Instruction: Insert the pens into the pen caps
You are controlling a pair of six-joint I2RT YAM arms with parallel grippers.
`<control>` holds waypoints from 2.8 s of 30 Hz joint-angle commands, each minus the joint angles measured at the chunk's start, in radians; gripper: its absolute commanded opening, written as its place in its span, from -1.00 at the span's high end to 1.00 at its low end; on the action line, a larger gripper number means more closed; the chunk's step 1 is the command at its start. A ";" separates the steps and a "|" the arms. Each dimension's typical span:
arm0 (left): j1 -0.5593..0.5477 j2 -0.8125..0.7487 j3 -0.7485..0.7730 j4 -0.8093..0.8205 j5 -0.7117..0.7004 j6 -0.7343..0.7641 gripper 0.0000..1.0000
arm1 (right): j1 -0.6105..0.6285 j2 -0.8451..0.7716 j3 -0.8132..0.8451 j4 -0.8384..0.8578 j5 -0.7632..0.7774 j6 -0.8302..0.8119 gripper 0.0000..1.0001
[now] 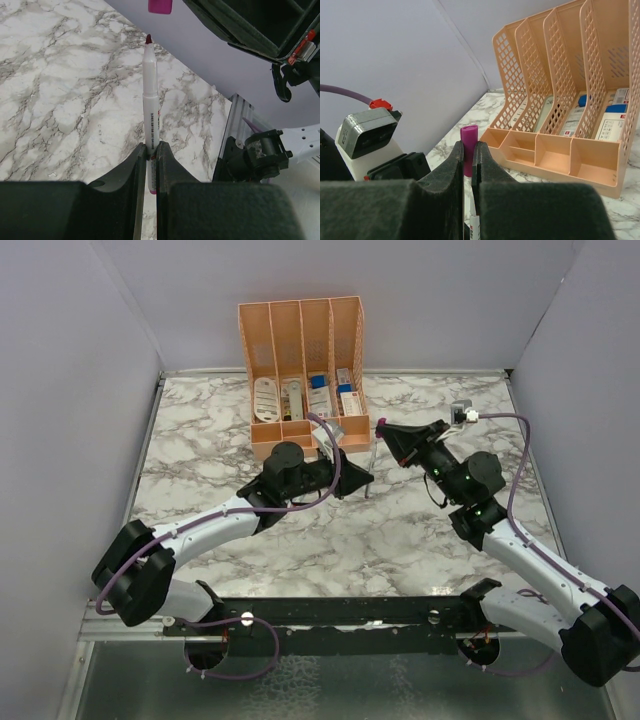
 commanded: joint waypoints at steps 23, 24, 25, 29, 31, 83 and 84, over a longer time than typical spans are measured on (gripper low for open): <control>0.017 0.004 0.033 0.034 0.043 -0.009 1.00 | 0.001 0.049 -0.002 0.021 -0.017 -0.019 0.98; 0.017 0.002 0.030 0.034 0.038 -0.009 1.00 | 0.001 0.050 -0.003 0.019 -0.018 -0.019 0.98; 0.019 0.000 0.030 0.034 0.034 -0.008 1.00 | 0.001 0.048 -0.004 0.017 -0.021 -0.020 0.98; 0.026 -0.001 0.023 0.034 0.029 -0.013 1.00 | 0.001 0.035 -0.011 0.003 -0.022 -0.020 0.98; 0.030 -0.001 0.021 0.034 0.026 -0.017 1.00 | 0.001 0.030 -0.013 -0.008 -0.019 -0.022 0.98; 0.080 -0.031 0.030 0.049 0.001 -0.029 1.00 | 0.052 0.121 0.005 -0.162 -0.071 -0.073 0.98; 0.079 -0.029 0.034 0.050 -0.003 -0.030 1.00 | 0.053 0.128 0.009 -0.172 -0.078 -0.073 0.98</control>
